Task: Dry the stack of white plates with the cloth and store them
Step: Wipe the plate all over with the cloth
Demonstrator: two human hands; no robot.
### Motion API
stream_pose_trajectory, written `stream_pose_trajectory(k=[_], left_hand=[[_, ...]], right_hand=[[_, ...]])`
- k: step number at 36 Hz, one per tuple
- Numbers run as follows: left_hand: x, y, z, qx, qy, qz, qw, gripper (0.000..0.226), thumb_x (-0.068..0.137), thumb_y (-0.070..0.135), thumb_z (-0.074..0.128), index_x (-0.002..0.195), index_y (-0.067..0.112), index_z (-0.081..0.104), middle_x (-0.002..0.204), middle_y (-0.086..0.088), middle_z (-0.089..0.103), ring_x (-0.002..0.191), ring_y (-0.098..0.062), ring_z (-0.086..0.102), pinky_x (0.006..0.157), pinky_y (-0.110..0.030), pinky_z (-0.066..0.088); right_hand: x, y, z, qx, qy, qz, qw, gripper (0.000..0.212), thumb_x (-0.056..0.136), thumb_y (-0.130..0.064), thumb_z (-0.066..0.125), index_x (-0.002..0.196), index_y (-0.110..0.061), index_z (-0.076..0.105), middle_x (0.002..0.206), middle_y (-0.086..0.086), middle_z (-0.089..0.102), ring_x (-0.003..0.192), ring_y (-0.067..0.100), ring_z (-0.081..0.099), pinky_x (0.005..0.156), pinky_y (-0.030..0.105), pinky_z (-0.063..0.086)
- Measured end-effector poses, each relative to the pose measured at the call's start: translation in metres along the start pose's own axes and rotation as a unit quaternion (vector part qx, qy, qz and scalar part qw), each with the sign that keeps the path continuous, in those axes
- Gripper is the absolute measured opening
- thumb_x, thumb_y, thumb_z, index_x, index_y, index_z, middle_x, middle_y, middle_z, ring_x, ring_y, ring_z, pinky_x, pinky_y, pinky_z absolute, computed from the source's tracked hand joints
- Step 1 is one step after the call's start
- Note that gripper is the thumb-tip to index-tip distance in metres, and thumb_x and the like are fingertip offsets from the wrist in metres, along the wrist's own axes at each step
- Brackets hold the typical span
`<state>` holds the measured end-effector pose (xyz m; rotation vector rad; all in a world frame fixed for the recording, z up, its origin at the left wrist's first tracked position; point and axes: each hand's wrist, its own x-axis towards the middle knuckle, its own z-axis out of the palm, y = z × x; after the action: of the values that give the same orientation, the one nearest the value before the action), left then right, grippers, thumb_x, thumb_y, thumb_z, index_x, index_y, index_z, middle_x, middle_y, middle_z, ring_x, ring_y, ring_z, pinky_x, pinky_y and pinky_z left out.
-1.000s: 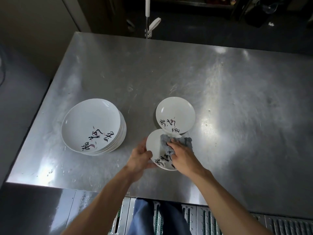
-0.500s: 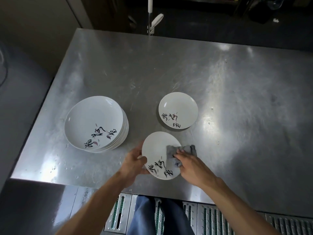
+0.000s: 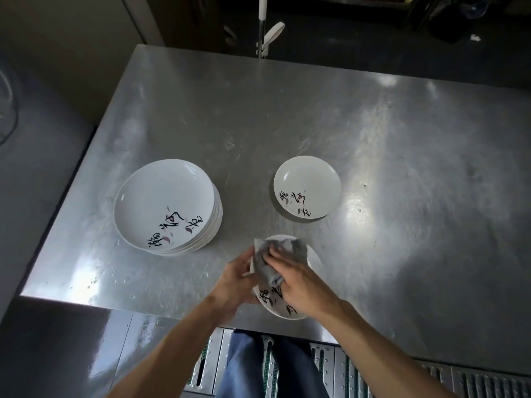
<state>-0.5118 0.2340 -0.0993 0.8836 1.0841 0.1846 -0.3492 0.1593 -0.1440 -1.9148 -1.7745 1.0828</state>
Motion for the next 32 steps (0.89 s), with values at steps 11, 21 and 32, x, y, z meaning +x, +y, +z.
stream_pose_trajectory(k=[11,21,32], left_hand=[[-0.004,-0.023,0.009,-0.108,0.074,-0.087,0.988,0.027,0.099,0.023,0.051,0.126,0.027,0.051,0.102,-0.015,0.076,0.09,-0.035,0.075,0.076,-0.051,0.063],[-0.003,-0.02,0.0,-0.016,-0.017,-0.105,0.994,0.041,0.093,0.002,0.057,0.132,0.013,0.058,0.118,-0.019,0.072,0.104,-0.037,0.072,0.076,-0.035,0.059],[-0.003,-0.021,-0.006,0.002,-0.01,-0.093,0.996,0.04,0.094,-0.007,0.052,0.127,0.012,0.064,0.116,-0.023,0.072,0.11,-0.045,0.068,0.098,-0.061,0.054]], right_hand=[[-0.005,-0.009,-0.018,0.146,0.014,0.12,0.982,0.065,0.094,0.0,0.046,0.149,-0.033,0.044,0.157,-0.007,0.038,0.142,0.013,0.039,0.116,0.029,0.035],[-0.001,-0.009,-0.014,0.028,-0.041,-0.02,0.999,0.053,0.093,-0.018,0.048,0.146,-0.014,0.052,0.158,0.001,0.038,0.149,0.011,0.027,0.124,0.03,0.02],[0.0,-0.012,-0.009,0.03,-0.03,0.028,0.999,0.055,0.093,-0.012,0.049,0.147,-0.021,0.05,0.161,0.0,0.032,0.149,0.005,0.024,0.124,0.026,0.02]])
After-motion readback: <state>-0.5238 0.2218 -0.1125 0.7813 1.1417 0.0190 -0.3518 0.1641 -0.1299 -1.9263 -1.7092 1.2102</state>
